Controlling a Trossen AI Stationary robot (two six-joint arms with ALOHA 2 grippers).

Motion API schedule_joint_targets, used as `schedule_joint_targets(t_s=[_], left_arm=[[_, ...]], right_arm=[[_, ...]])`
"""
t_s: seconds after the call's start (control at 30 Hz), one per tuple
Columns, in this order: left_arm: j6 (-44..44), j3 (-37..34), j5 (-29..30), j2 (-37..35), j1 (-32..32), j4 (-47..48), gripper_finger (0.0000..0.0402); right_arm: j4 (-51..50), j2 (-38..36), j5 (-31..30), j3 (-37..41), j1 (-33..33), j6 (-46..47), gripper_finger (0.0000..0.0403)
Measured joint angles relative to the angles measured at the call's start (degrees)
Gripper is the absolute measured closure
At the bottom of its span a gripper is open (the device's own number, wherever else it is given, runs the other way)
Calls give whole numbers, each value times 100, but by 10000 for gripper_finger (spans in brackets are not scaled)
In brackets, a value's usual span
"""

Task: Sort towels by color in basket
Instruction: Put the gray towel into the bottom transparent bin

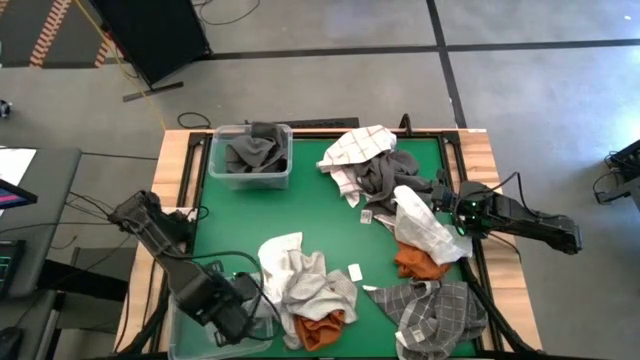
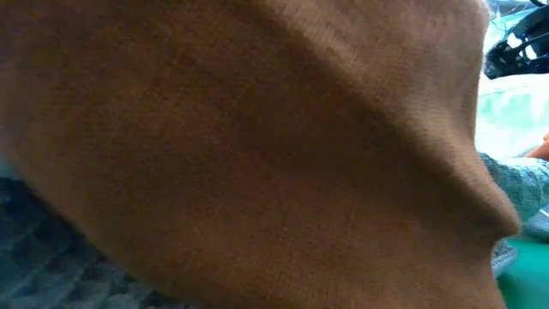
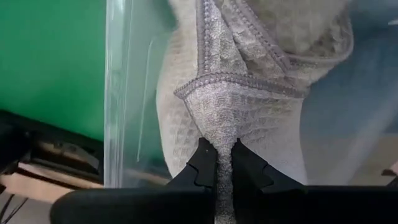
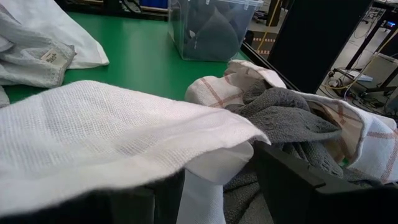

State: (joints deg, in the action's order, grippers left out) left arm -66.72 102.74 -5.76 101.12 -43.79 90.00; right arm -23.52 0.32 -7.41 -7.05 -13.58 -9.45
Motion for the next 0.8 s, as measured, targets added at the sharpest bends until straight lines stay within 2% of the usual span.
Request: schedule_joint_targets(t_s=[0.3, 0.5, 0.8], left_arm=[[765, -814, -148, -2, 324, -630, 386], [1393, -1455, -124, 0, 740, -659, 385], [2153, -1784, 689, -2, 1403, -204, 384]], right_arm=[[-1, 0, -1, 1, -2, 0, 186], [-1, 0, 1, 2, 0, 0, 186], [1, 0, 1, 0, -2, 0, 186]])
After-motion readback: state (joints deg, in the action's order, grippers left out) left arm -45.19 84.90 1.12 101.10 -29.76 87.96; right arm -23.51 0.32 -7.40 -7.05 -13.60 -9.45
